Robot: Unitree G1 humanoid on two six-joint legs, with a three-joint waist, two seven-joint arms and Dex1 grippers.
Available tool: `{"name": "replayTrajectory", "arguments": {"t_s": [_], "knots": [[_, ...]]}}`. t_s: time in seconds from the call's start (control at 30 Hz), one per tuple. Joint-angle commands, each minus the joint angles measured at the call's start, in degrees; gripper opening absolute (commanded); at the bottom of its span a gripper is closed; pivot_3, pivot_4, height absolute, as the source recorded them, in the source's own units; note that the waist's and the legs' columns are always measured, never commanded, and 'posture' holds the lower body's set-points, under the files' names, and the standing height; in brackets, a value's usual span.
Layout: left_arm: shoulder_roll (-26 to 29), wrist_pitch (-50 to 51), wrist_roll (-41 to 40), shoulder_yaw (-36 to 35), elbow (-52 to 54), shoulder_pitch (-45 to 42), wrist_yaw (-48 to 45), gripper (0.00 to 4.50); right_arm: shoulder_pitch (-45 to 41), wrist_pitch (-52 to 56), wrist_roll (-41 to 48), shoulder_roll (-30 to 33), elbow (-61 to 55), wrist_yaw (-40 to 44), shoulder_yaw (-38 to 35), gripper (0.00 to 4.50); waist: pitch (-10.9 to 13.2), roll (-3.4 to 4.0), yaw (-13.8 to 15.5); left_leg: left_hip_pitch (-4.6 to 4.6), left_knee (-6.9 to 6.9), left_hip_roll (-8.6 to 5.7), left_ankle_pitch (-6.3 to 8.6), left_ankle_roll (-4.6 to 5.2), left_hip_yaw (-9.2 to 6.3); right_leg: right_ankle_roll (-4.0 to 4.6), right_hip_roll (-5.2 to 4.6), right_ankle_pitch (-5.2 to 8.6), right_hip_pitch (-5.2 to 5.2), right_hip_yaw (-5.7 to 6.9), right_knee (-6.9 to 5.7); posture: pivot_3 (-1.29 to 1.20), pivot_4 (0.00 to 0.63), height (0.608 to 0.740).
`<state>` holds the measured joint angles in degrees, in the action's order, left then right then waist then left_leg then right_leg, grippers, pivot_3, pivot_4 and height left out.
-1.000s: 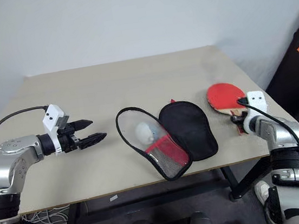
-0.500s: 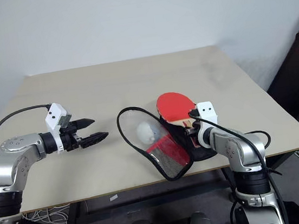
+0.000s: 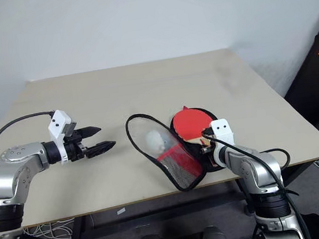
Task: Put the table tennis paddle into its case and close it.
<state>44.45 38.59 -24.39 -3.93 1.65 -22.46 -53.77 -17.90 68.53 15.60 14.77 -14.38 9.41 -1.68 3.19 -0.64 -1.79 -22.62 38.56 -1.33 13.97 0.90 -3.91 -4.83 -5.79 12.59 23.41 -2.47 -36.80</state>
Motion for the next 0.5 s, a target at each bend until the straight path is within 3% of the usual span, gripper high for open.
{"name": "replayTrajectory", "arguments": {"t_s": [0.03, 0.3, 0.33, 0.5], "knots": [[0.57, -0.32, -0.23, -0.77, 0.86, -1.33, -0.22, 4.5, -1.09, -1.91, -1.23, 0.84, -1.0, -0.76, -0.54, 1.12, 0.0, 0.0, -0.01, 0.0, 0.0, 0.0, 0.0, 0.0, 0.0, 0.0, 0.0, 0.0, 0.0, 0.0, 0.0, 0.0, 0.0, 0.698], [0.59, -0.05, -0.32, -0.66, 0.92, -1.6, -0.21, 4.5, -1.22, -1.23, -1.12, 0.06, -1.15, -0.56, 0.14, 1.12, 0.0, -0.01, 0.0, 0.0, 0.0, 0.01, 0.0, 0.0, 0.0, 0.0, 0.01, 0.0, -0.01, 0.0, 0.0, 0.0, 0.0, 0.698], [0.63, 0.08, -0.33, -0.63, 0.94, -1.55, -0.22, 4.5, -1.37, -0.65, -0.69, -0.07, -1.54, -0.11, 0.33, 1.86, 0.0, -0.01, 0.0, 0.01, 0.0, 0.01, 0.0, 0.0, -0.01, 0.0, 0.01, 0.0, -0.01, 0.01, 0.0, 0.0, 0.0, 0.698], [1.15, 0.12, 0.05, -0.41, 0.25, -1.09, -0.63, 4.5, -3.47, 2.63, 2.52, 0.95, -4.94, 3.19, -1.22, 3.41, 0.0, 0.0, -0.01, 0.0, 0.0, 0.01, 0.0, 0.0, 0.0, 0.0, 0.01, 0.0, 0.0, 0.0, 0.0, 0.0, 0.0, 0.698]]}}
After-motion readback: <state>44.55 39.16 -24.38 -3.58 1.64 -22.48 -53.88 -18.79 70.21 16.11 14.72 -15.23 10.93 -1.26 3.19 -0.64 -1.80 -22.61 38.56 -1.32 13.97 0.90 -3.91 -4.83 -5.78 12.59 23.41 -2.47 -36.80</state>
